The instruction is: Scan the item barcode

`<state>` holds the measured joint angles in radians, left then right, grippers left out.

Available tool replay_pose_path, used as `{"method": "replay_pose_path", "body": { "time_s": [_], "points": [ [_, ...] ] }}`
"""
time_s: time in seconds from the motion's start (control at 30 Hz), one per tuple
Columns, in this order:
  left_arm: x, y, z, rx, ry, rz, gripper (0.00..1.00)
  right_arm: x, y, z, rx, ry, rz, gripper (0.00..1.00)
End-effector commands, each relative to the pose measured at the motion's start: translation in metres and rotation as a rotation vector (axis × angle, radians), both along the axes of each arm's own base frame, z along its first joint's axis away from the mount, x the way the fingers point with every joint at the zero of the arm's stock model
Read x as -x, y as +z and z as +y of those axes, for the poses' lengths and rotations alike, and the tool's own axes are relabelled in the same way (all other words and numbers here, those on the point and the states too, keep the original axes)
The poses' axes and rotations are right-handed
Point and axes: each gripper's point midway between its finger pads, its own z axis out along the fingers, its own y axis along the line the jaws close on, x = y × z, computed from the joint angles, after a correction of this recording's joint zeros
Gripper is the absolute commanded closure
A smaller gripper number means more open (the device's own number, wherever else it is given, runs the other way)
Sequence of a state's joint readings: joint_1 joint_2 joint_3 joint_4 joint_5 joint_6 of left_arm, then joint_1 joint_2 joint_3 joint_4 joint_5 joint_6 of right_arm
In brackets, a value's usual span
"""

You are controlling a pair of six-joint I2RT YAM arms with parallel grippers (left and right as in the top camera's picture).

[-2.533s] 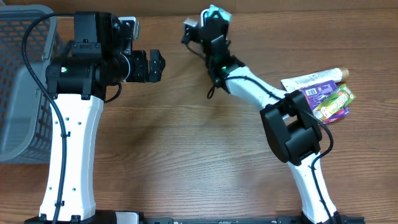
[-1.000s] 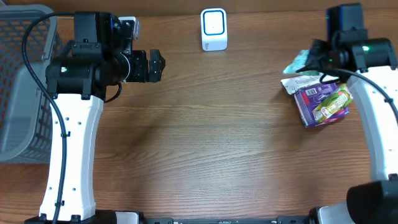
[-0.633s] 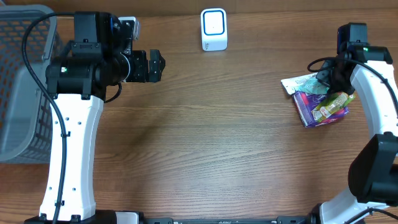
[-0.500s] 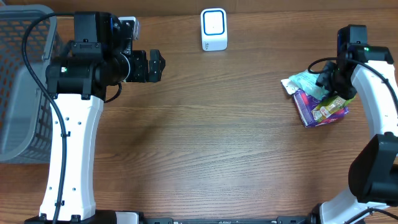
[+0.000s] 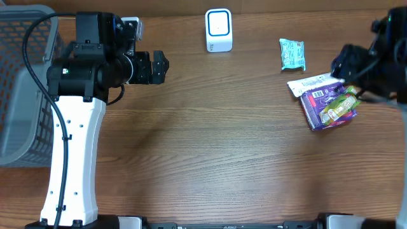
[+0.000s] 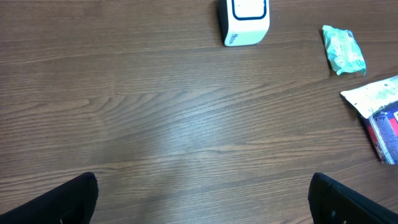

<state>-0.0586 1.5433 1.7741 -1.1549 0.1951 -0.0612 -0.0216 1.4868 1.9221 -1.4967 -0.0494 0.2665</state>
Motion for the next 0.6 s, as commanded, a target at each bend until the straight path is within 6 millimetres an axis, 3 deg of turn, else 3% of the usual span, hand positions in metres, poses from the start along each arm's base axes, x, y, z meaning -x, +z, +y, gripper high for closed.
{"method": "replay_pose_path", "body": {
  "time_s": [0.0,0.07,0.17,0.3,0.4,0.57],
  "points": [
    [-0.002,0.002,-0.001,0.012,0.007,-0.002,0.0,0.03,0.023,0.025,-0.051,0.103,-0.046,0.0],
    [-0.002,0.002,-0.001,0.012,0.007,-0.003,0.0,0.043,0.031,0.039,-0.106,0.152,-0.064,0.0],
    [-0.002,0.002,-0.001,0.012,0.007,-0.003,0.0,0.051,0.038,0.044,-0.13,0.172,-0.087,0.0],
    [-0.002,0.002,-0.001,0.012,0.007,-0.003,0.0,0.075,0.021,0.04,-0.115,0.155,0.038,0.0],
    [-0.002,0.002,-0.001,0.012,0.007,-0.003,0.0,0.07,0.022,0.033,-0.084,0.134,0.017,0.0],
    [-0.002,0.002,-0.001,0.012,0.007,-0.002,0.0,0.034,0.05,0.023,-0.017,0.126,-0.185,0.0]
  ]
}}
